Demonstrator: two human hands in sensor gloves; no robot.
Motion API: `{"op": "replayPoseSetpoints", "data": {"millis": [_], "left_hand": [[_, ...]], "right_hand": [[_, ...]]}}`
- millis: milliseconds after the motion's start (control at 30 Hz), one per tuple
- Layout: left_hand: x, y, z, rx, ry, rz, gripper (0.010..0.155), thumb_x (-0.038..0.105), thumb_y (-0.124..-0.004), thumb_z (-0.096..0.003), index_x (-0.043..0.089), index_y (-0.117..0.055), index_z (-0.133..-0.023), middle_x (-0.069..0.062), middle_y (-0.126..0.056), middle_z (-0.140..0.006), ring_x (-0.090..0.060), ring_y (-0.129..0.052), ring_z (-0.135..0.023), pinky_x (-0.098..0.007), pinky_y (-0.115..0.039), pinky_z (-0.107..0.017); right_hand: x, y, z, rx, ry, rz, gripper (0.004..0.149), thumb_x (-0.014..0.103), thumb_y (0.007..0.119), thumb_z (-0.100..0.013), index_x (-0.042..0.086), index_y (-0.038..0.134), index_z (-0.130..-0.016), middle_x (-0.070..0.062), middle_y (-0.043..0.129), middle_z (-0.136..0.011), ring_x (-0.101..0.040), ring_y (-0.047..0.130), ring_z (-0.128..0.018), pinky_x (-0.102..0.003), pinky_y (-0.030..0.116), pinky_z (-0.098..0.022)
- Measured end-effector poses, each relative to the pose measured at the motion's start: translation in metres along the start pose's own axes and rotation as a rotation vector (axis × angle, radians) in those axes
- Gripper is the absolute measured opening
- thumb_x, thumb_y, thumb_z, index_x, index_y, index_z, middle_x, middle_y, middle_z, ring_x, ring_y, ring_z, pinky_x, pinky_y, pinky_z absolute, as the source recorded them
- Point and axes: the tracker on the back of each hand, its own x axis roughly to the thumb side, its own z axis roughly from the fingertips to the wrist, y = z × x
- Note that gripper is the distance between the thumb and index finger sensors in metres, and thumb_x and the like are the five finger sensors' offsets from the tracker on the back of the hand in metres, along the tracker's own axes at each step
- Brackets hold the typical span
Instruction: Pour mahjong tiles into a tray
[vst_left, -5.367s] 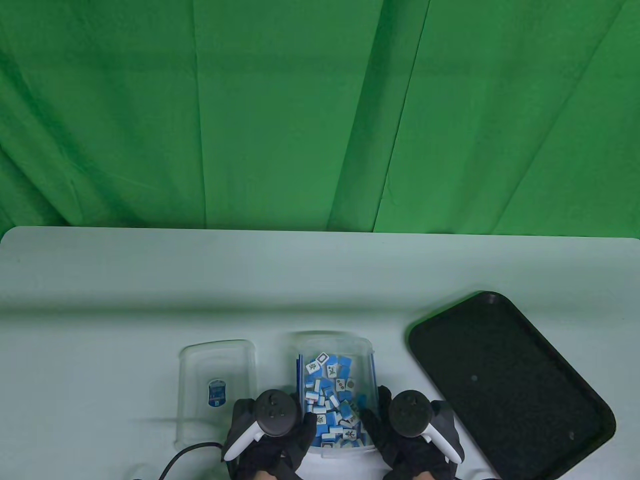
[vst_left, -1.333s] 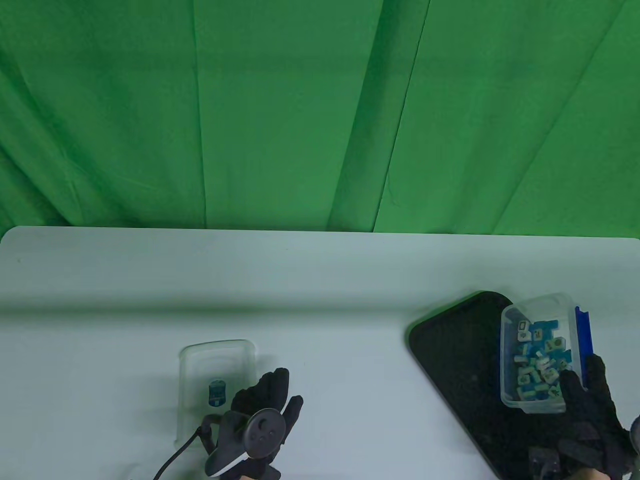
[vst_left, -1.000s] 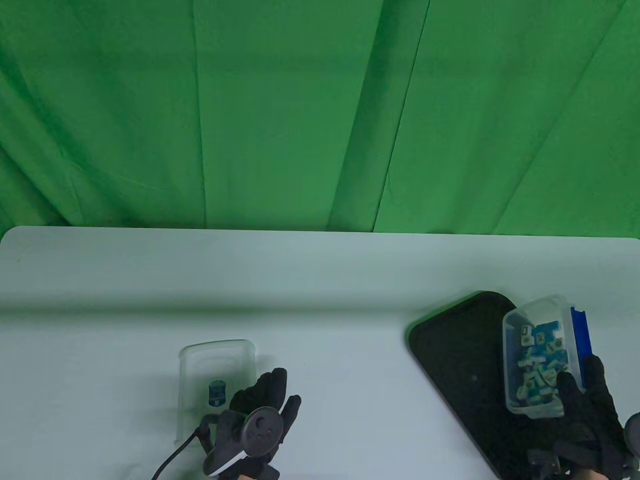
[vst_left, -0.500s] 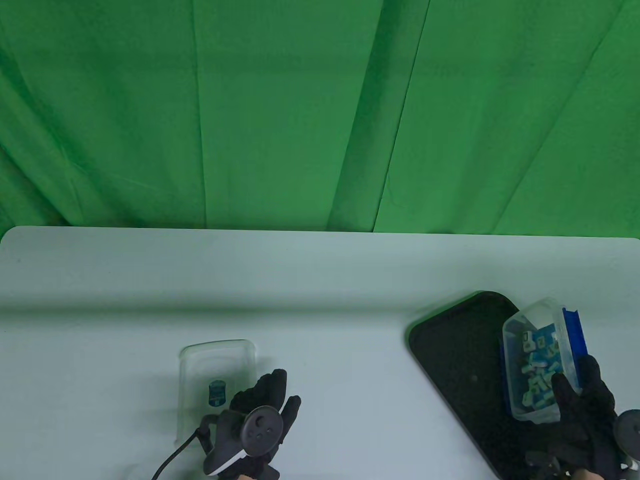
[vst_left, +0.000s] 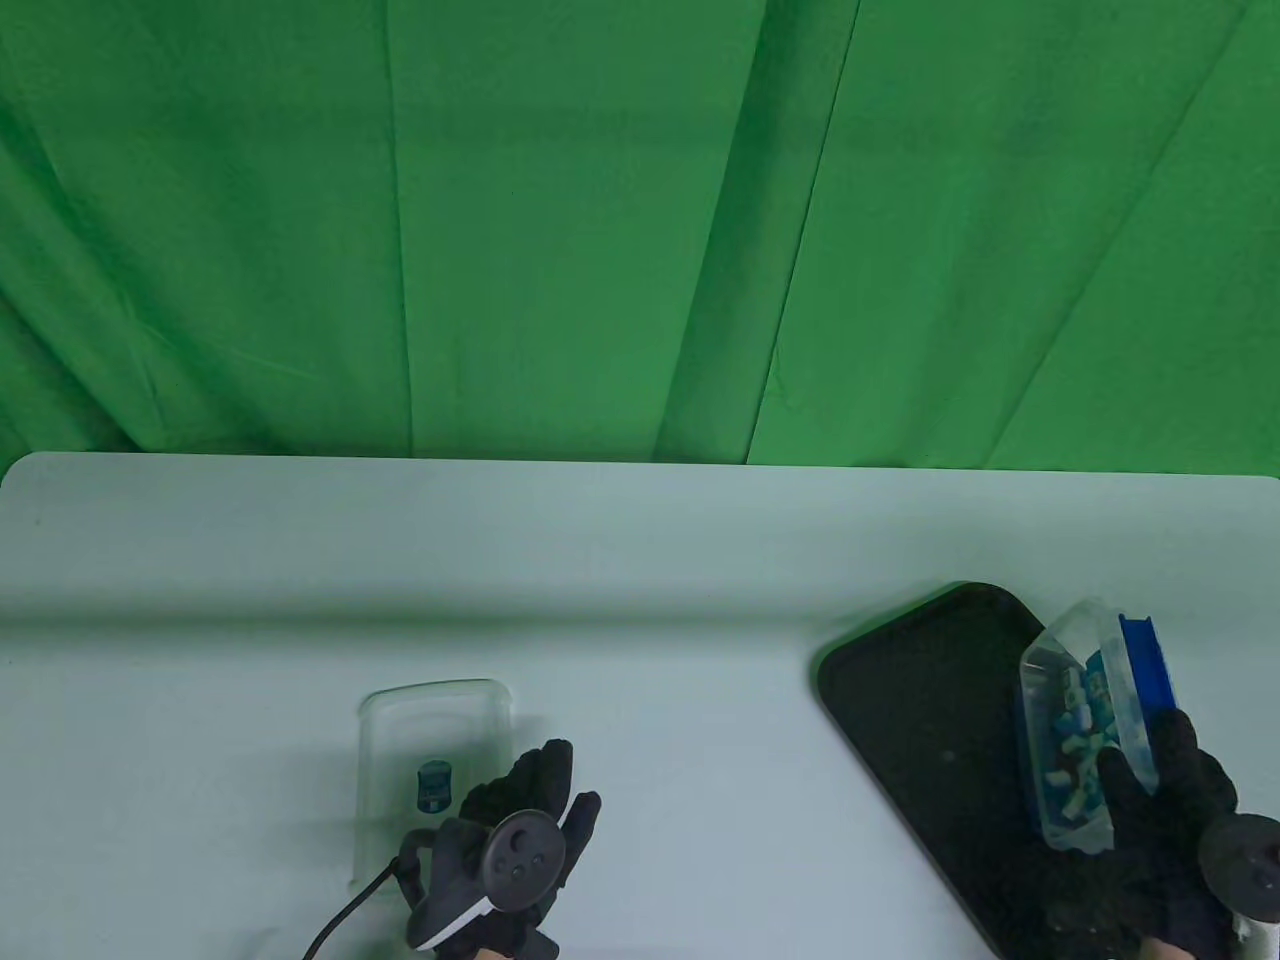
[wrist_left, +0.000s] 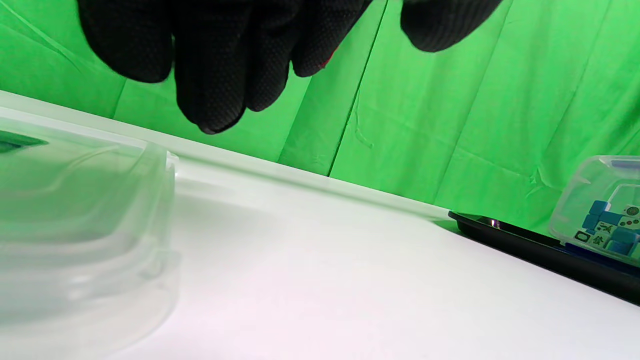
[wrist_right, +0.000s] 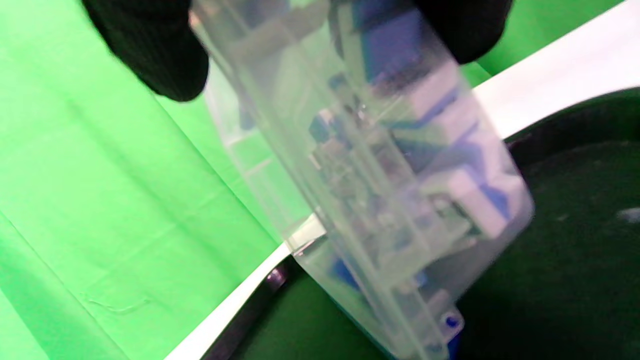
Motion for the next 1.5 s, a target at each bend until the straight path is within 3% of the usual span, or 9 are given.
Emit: {"op": "replayPoseSetpoints", "data": {"millis": [900,1500], "left_hand": [[-0.002,-0.002,-0.001,-0.016,0.01,0.009,0.067,0.048,-0.054,-0.0645,0.004,-0.057,-0.115,-0.029,-0.076,-0.105,-0.046,-0.089,-0.084,-0.067,-0.066,-0.061],[-0.003,-0.003,-0.001,-0.032,0.02,0.013,0.067,0.048,-0.054,-0.0645,0.004,-0.057,-0.115,-0.03,-0.076,-0.105,-0.047,-0.089,-0.084,-0.067,-0.066,-0.061]], "right_hand": [[0.006,0.003,0.004,-0.109,-0.049,0.25,0.067,0.05,0.083,-0.06,0.03,0.052,-0.117,-0.036,0.046,-0.116,-0.056,0.056,-0.095,-0.067,0.052,-0.074],[0.03,0.006,0.022,-0.262,-0.201,0.506,0.067,0.051,0.084,-0.059,0.032,0.052,-0.116,-0.033,0.046,-0.118,-0.054,0.056,-0.096,-0.066,0.052,-0.075]]}}
